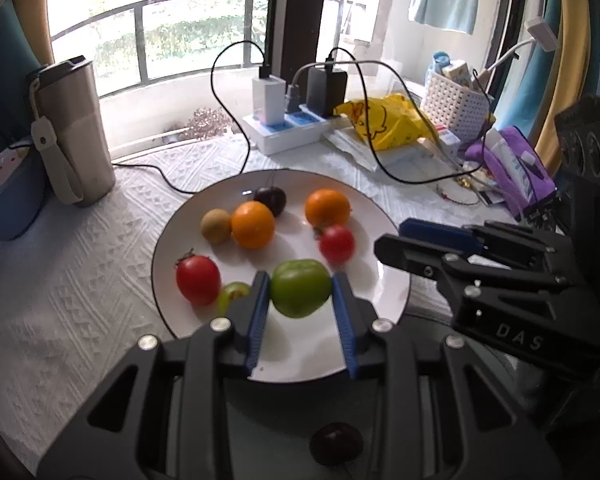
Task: Organize fruits
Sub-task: 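Release the green apple onto the plate with the left tool while the right tool releases the tomato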
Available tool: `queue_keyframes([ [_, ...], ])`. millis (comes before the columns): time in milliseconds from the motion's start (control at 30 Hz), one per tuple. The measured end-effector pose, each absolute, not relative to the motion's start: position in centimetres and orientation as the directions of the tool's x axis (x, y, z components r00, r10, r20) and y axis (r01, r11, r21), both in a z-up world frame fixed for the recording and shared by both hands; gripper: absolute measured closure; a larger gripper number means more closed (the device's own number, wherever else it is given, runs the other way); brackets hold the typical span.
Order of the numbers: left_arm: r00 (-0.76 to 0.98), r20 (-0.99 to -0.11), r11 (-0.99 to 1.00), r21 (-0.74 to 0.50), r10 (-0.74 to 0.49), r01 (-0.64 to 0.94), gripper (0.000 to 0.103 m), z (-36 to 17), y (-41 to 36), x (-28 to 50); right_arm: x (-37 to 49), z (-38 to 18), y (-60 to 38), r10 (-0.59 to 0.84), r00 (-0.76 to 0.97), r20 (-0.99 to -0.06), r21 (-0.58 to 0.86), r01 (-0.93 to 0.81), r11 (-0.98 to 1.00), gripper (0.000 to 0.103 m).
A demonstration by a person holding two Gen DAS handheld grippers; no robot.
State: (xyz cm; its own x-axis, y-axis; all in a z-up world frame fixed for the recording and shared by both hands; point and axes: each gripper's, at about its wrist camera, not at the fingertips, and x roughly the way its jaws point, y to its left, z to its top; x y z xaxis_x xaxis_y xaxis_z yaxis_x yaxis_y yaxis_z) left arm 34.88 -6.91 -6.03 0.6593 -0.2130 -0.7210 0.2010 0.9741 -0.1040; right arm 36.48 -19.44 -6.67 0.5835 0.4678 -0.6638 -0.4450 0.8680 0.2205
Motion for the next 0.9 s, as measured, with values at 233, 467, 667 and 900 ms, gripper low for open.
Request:
queue_keyframes([
  [233,0.676,-0.706,0.976,-0.108,-0.211,0.192,0.069,-5.1,-6.7,33.8,35.2,-5.5,-19.5,0.471,0.599,-0.647,0.212,-0.452,0.866,0.073],
  [467,0.697,-0.681,0.974,-0.119,-0.222,0.194,0.057,-3.9,-6.5,32.3,33.6,-4.6,-19.8,0.479,0.607,-0.634,0.217,-0.455,0.864,0.073],
  [667,0.708,-0.671,0.974,-0.116,-0.220,0.193,0.057,-3.3,-6.4,31.1,32.5,-4.2,-20.2,0.475,0.615,-0.629,0.216,-0.449,0.867,0.073],
  [900,0.724,-0.656,0.977,-0.118,-0.210,0.177,0.057,-2.6,-5.7,29.3,31.1,-3.7,-20.3,0.477,0.620,-0.623,0.214,-0.452,0.866,0.073],
])
